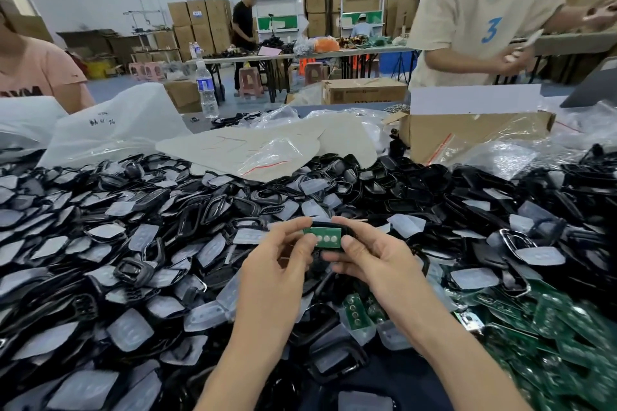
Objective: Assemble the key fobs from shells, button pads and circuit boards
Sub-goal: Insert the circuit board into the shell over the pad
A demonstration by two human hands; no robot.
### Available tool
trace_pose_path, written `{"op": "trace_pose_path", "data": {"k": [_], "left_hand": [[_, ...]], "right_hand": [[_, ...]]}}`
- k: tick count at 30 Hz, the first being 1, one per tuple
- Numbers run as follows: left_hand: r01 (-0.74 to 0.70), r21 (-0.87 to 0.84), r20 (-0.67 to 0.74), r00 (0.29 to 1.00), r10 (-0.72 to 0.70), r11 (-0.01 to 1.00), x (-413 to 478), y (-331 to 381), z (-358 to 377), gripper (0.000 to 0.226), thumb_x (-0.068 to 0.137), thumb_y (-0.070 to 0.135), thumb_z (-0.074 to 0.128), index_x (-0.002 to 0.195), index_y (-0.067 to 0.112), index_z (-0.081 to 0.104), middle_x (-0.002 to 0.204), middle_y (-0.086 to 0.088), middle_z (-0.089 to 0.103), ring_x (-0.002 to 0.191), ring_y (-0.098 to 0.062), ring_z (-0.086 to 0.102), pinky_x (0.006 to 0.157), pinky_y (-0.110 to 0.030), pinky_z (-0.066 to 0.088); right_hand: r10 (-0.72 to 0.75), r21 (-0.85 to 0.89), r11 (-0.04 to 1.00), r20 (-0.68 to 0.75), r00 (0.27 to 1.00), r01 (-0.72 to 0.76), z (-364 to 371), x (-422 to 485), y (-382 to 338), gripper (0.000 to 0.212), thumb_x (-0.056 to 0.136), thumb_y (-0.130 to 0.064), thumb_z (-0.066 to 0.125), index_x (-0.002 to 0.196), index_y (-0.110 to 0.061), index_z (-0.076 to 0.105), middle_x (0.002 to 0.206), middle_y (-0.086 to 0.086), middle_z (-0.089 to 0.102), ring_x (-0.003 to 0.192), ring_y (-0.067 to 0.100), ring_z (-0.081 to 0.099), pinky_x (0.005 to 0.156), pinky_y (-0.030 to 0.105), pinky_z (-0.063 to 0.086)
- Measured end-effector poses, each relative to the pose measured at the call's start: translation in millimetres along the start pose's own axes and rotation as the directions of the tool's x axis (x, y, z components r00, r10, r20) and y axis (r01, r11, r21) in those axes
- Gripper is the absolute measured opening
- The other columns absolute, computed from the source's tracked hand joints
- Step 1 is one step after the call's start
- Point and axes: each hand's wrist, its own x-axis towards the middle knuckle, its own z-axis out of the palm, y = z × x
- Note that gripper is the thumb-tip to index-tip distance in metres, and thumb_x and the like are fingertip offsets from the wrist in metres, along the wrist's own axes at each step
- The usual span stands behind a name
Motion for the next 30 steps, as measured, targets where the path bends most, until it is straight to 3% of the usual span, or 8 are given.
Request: {"op": "trace_pose_path", "data": {"k": [3, 10, 19, 24, 30], "left_hand": [[0.017, 0.021, -0.04, 0.999, -0.017, 1.0, 0.3, -1.8, 0.1, 0.016, 0.095, 0.02, 0.067, 0.102, 0.035, 0.065, 0.092, 0.017, 0.072, 0.089, 0.0, 0.067, 0.081, -0.031, 0.058], [0.009, -0.02, -0.033, 0.999, -0.01, 1.0, 0.7, -2.8, -0.4, 0.014, 0.095, 0.017, 0.067, 0.097, 0.031, 0.067, 0.091, 0.019, 0.073, 0.082, -0.004, 0.069, 0.073, -0.019, 0.056], [0.001, -0.003, -0.052, 0.999, -0.001, 1.0, 0.0, -5.5, -0.1, 0.013, 0.095, 0.019, 0.068, 0.097, 0.031, 0.068, 0.092, 0.018, 0.073, 0.089, -0.003, 0.069, 0.08, -0.028, 0.055], [-0.009, 0.064, -0.057, 0.998, 0.012, 0.998, -0.3, -6.3, 0.8, 0.014, 0.094, 0.023, 0.069, 0.094, 0.035, 0.063, 0.091, 0.027, 0.069, 0.084, 0.002, 0.067, 0.073, -0.014, 0.052], [0.012, 0.066, -0.054, 0.998, -0.008, 0.998, -1.1, -6.5, 2.0, 0.009, 0.094, 0.026, 0.069, 0.096, 0.031, 0.062, 0.093, 0.029, 0.067, 0.084, 0.003, 0.065, 0.073, -0.013, 0.05]], "right_hand": [[-0.015, 0.001, 1.0, 0.011, 1.0, 0.015, 1.2, -1.1, -0.2, 0.031, 0.103, -0.002, 0.052, 0.116, -0.024, 0.07, 0.103, 0.002, 0.078, 0.095, 0.021, 0.075, 0.078, 0.024, 0.06], [-0.04, 0.006, 0.999, 0.025, 0.999, 0.039, 1.9, -3.3, -3.5, 0.031, 0.102, -0.001, 0.052, 0.114, -0.024, 0.069, 0.102, 0.003, 0.079, 0.093, 0.019, 0.076, 0.077, 0.022, 0.059], [-0.059, -0.044, 0.997, 0.036, 0.998, 0.061, 4.1, -2.6, -0.9, 0.031, 0.101, -0.001, 0.055, 0.115, -0.025, 0.07, 0.103, 0.004, 0.078, 0.095, 0.02, 0.075, 0.078, 0.023, 0.059], [-0.098, -0.115, 0.988, 0.022, 0.995, 0.1, 5.0, -3.8, -0.5, 0.034, 0.101, -0.002, 0.056, 0.112, -0.031, 0.071, 0.103, -0.004, 0.078, 0.094, 0.017, 0.075, 0.081, 0.023, 0.059], [-0.111, -0.137, 0.984, 0.017, 0.994, 0.113, 6.2, -3.9, -0.6, 0.031, 0.102, -0.004, 0.056, 0.114, -0.028, 0.07, 0.103, -0.007, 0.078, 0.093, 0.015, 0.076, 0.08, 0.022, 0.059]]}}
